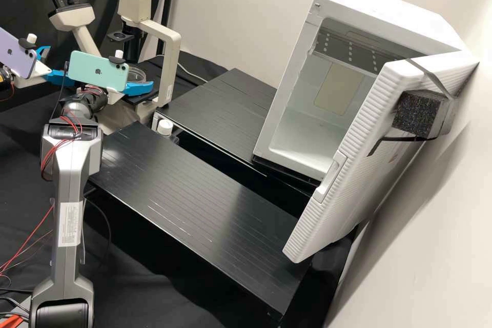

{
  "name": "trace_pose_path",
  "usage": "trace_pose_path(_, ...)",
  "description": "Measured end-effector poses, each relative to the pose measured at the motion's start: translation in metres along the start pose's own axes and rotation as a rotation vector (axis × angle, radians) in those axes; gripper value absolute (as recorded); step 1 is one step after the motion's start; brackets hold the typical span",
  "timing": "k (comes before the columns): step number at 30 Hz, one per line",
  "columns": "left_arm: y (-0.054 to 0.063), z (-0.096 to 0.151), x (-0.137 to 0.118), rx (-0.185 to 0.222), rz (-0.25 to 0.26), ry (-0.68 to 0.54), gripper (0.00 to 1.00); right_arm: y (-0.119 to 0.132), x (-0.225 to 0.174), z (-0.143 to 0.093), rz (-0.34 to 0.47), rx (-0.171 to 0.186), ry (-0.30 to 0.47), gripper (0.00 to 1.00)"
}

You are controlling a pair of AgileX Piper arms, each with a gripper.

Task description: Move the petri dish to the bench.

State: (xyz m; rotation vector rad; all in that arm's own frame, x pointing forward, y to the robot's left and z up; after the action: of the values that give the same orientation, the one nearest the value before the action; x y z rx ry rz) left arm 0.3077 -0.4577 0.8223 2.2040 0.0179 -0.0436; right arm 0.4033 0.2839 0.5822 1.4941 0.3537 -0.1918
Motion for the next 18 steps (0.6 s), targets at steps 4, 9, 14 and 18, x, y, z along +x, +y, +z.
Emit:
trace_pose_path(4,0.0000,0.0000,0.0000,0.000,0.000,0.000,1.00,0.0000,0.0000,0.0000,0.000,-0.001,0.000,0.00)
trace_pose_path(9,0.0000,0.0000,0.0000,0.000,0.000,0.000,1.00,-0.0007,0.0000,-0.0002,-0.008,-0.009,0.002,0.00)
trace_pose_path(14,0.0000,0.0000,0.0000,0.000,0.000,0.000,1.00,-0.0010,0.0000,-0.0007,-0.013,-0.009,0.005,0.00)
trace_pose_path(18,0.0000,0.0000,0.0000,0.000,0.000,0.000,1.00,-0.0011,0.0000,-0.0007,-0.014,-0.009,0.005,0.00)
